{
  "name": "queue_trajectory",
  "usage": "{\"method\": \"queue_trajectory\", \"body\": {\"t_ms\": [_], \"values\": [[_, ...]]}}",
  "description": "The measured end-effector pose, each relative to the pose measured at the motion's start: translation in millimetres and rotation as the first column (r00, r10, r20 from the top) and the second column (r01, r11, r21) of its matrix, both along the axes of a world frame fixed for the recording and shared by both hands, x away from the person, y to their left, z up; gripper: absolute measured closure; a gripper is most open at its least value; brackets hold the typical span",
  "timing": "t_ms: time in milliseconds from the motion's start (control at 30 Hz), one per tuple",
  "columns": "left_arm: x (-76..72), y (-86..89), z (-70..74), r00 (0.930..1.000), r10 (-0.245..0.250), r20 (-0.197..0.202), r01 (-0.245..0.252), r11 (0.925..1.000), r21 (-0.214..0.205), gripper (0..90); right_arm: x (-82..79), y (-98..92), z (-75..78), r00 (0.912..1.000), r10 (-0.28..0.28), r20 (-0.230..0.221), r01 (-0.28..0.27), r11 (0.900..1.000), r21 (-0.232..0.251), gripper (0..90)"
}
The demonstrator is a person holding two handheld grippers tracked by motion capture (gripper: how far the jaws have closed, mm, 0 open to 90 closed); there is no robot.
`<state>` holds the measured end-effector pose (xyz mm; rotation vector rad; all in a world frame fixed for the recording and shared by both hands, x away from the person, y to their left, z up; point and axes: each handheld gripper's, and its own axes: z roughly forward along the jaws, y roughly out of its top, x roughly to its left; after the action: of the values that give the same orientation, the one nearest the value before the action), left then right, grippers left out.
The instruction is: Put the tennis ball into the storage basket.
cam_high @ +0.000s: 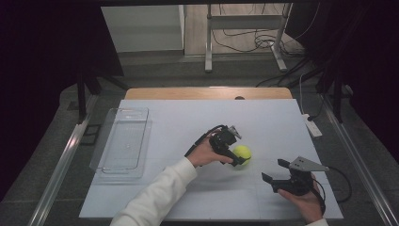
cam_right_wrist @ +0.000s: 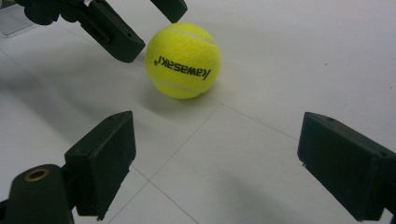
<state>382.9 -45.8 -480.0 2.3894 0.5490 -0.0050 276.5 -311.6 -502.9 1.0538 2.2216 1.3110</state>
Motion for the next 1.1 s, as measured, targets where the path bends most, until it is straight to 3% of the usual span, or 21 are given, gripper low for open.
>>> {"method": "queue_trajectory", "body": {"t_ms": [633, 1100], "values": [[8.8, -18.6, -11.6, 0.9998, -0.014, -0.011, 0.014, 0.9992, 0.039, 12.4, -0.2, -0.5, -0.3, 1.0, 0.001, -0.001, -0.001, 1.0, 0.0, 11.6], [5.3, -24.8, -13.9, 0.9998, -0.017, 0.006, 0.017, 0.997, 0.076, 25.6, -0.2, -0.4, -0.2, 1.0, 0.001, -0.001, -0.001, 1.0, -0.002, 11.6]]}}
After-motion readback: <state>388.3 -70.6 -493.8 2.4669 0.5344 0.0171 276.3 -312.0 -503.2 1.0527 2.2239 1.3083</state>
